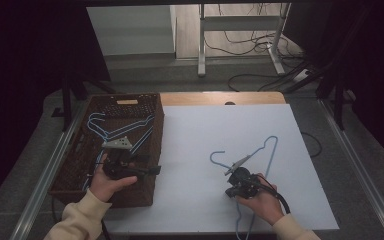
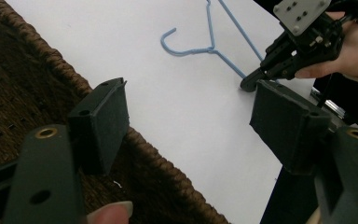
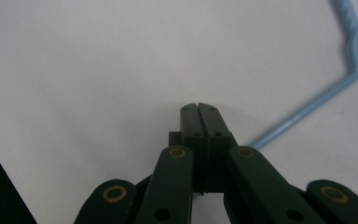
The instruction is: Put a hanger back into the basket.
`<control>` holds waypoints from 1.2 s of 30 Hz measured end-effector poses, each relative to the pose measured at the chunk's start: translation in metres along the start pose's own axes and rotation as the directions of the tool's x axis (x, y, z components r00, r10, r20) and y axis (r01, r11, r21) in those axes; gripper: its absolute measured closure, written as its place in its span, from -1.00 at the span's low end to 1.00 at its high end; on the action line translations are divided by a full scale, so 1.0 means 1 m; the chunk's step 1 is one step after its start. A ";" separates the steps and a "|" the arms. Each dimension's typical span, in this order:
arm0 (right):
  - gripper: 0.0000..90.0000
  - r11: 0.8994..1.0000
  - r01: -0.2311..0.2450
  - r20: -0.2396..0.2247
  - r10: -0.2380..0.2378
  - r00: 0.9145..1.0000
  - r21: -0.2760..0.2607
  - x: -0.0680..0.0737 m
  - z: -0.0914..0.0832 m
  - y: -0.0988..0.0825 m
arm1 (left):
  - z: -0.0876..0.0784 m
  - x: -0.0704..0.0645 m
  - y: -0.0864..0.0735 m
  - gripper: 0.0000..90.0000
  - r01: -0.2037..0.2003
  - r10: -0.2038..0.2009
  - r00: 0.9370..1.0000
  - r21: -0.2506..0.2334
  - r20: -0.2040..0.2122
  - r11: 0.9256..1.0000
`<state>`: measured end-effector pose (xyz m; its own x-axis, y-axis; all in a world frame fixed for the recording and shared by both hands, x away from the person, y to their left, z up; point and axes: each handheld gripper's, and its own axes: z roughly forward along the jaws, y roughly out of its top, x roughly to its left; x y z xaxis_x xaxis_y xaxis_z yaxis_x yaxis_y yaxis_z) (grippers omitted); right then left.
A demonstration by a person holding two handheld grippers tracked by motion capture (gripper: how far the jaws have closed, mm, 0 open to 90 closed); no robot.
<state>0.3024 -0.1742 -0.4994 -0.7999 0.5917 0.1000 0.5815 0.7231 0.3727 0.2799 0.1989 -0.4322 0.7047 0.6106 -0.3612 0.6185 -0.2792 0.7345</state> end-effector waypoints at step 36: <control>0.99 0.994 -0.095 0.026 0.096 0.995 -0.053 -0.010 0.002 0.015 | -0.002 0.004 -0.003 -0.39 0.010 -0.010 1.000 -0.002 0.001 1.000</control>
<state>0.3192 -0.1681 -0.4960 -0.7361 0.6676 0.1117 0.6461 0.6436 0.4103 0.2802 0.2031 -0.4345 0.6988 0.6130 -0.3688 0.6246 -0.2715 0.7322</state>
